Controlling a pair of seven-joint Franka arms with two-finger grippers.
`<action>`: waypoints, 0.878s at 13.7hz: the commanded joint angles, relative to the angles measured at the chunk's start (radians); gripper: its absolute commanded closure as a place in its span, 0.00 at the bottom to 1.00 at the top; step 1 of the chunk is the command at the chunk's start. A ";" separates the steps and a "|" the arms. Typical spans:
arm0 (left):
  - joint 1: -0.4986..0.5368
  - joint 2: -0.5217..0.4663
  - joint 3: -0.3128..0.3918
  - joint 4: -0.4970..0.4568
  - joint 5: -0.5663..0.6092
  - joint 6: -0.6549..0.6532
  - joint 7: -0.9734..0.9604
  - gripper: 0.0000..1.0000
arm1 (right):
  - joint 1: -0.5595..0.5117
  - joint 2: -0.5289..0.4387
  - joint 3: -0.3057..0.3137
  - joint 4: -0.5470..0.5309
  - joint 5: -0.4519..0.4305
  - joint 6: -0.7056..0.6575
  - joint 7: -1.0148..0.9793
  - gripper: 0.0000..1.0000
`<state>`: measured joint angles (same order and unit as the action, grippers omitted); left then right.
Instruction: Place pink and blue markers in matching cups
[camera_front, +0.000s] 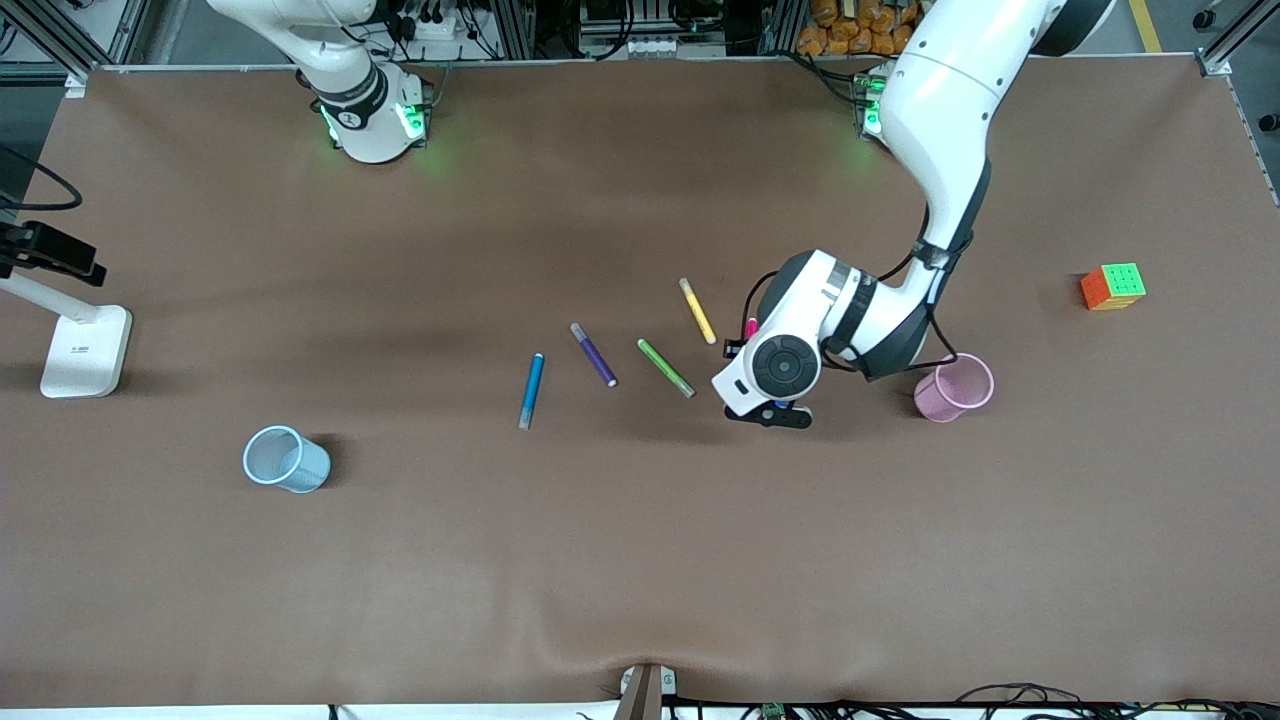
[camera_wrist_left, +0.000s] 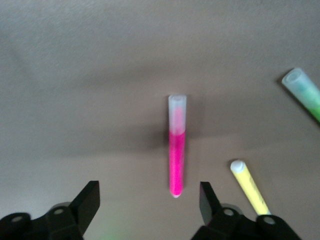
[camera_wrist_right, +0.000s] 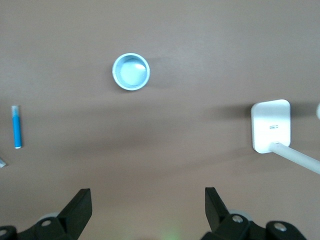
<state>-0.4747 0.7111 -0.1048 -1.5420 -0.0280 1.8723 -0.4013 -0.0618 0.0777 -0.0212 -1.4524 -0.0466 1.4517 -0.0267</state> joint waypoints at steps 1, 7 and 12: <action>-0.016 0.045 0.004 0.010 -0.007 0.062 -0.001 0.25 | 0.060 -0.003 0.003 0.007 0.031 0.001 0.007 0.00; -0.022 0.062 0.004 -0.001 -0.004 0.100 -0.013 0.51 | 0.092 0.010 0.003 0.010 0.191 0.009 0.007 0.00; -0.022 0.080 0.004 0.000 0.000 0.113 -0.011 0.65 | 0.109 0.017 0.001 0.010 0.198 0.016 0.005 0.00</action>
<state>-0.4893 0.7802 -0.1049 -1.5432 -0.0280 1.9699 -0.4014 0.0438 0.0889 -0.0165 -1.4523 0.1378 1.4663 -0.0239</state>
